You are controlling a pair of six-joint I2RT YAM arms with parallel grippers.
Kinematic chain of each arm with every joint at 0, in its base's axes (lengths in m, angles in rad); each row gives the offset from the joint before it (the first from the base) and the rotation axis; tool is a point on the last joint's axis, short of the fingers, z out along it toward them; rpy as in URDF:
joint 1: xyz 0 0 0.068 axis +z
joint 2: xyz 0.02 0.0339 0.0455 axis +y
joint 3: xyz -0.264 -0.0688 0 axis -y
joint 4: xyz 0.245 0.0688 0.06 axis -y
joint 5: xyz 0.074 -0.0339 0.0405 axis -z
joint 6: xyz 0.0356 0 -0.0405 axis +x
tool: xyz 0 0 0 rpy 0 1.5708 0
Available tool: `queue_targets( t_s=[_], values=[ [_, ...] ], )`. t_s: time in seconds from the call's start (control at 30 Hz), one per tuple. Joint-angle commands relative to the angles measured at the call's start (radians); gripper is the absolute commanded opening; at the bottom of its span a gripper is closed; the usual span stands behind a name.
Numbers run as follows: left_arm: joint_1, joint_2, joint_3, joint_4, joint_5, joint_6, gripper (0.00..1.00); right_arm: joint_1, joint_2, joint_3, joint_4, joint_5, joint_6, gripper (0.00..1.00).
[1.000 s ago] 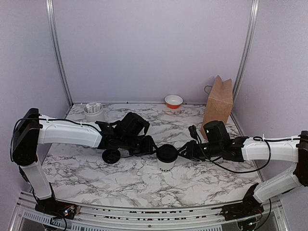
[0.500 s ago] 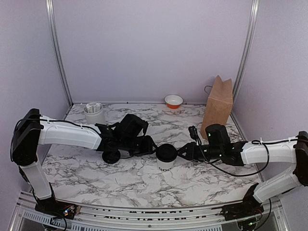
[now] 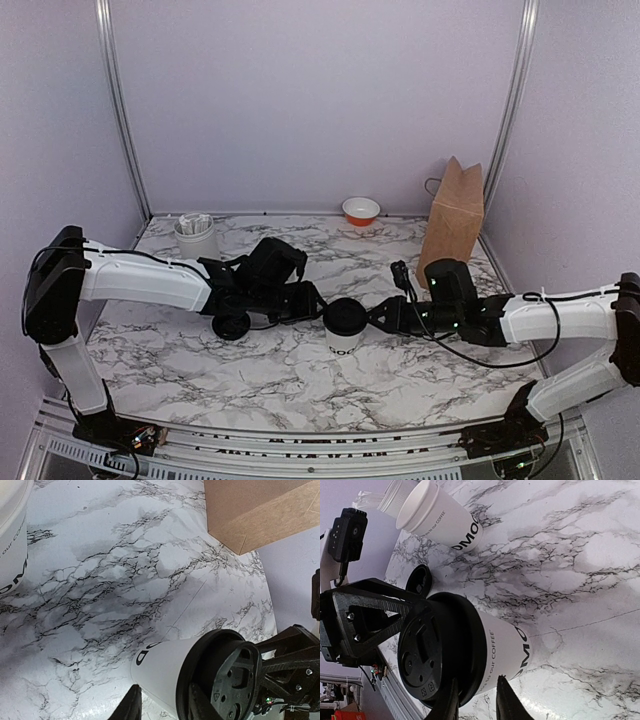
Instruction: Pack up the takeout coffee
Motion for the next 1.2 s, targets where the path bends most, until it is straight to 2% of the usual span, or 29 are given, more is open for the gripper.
queue_targets(
  t_s=[0.0, 0.3, 0.57, 1.17],
  values=[
    [-0.007, 0.033, -0.038, -0.068, 0.001, 0.009, 0.33, 0.012, 0.032, 0.008, -0.293, 0.08, -0.035, 0.24],
    [-0.007, 0.029, -0.034, -0.076, -0.003, 0.015, 0.33, -0.011, -0.032, 0.075, -0.237, 0.033, -0.005, 0.24],
    [-0.007, 0.025, -0.021, -0.088, -0.006, 0.029, 0.3, -0.014, 0.012, 0.147, -0.249, 0.027, -0.036, 0.24],
    [-0.03, 0.091, -0.099, -0.081, 0.023, 0.016, 0.23, 0.012, 0.078, -0.036, -0.155, 0.013, 0.009, 0.23]
  ],
)
